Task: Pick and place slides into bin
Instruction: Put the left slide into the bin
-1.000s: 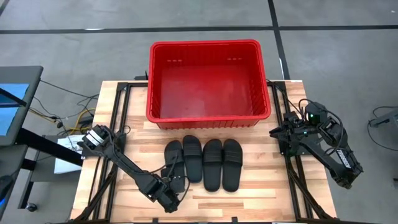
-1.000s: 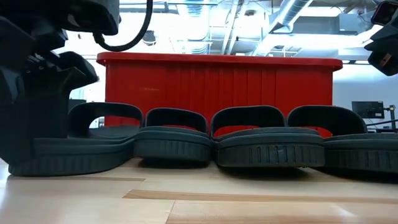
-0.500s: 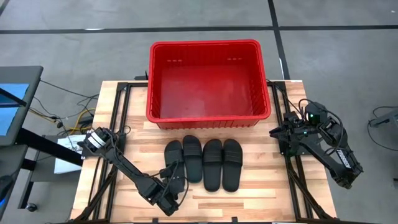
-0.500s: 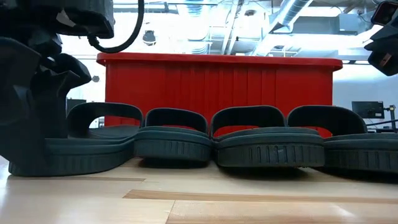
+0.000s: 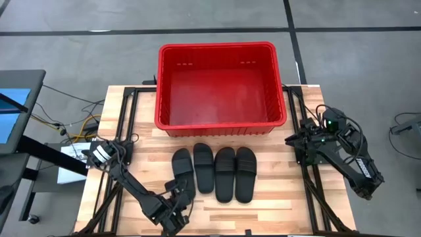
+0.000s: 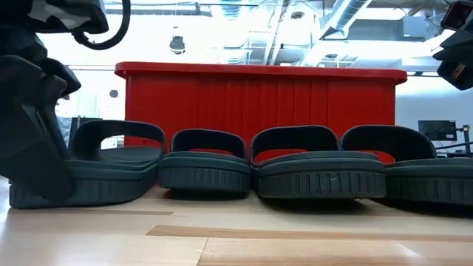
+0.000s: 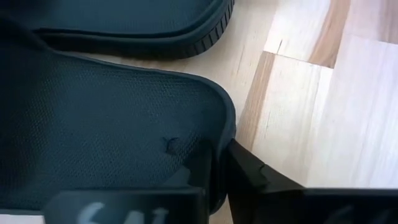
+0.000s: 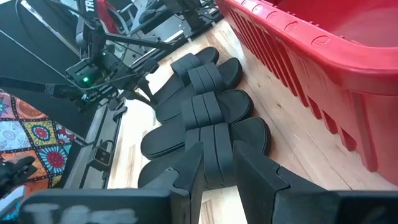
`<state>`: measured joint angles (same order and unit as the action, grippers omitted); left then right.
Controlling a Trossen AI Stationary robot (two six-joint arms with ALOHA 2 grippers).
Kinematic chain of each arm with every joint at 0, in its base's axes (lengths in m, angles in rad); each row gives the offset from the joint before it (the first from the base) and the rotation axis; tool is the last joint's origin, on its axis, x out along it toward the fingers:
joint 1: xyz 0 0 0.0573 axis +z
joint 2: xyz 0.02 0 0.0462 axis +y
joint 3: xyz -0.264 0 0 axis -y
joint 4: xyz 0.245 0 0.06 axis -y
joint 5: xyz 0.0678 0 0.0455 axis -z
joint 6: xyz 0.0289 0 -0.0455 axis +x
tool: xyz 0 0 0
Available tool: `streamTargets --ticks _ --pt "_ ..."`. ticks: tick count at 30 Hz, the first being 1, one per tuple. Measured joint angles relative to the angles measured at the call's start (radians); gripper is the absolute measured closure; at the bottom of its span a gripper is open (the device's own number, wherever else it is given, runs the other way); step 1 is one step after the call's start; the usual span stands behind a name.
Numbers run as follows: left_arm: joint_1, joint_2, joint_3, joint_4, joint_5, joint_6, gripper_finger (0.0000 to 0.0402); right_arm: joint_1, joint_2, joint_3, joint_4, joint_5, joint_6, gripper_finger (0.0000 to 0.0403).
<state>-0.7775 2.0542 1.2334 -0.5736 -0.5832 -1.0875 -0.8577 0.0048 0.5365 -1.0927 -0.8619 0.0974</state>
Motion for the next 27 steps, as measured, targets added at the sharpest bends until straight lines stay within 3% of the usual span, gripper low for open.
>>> streamTargets --ticks 9,27 --pt "-0.029 0.019 0.158 -0.112 -0.007 -0.030 0.0399 0.000 0.000 0.000 0.000 0.000 0.000 0.0326" --pt "-0.071 0.014 0.422 -0.196 -0.024 0.095 0.0401 0.000 0.000 0.000 0.000 0.000 0.000 0.0326"
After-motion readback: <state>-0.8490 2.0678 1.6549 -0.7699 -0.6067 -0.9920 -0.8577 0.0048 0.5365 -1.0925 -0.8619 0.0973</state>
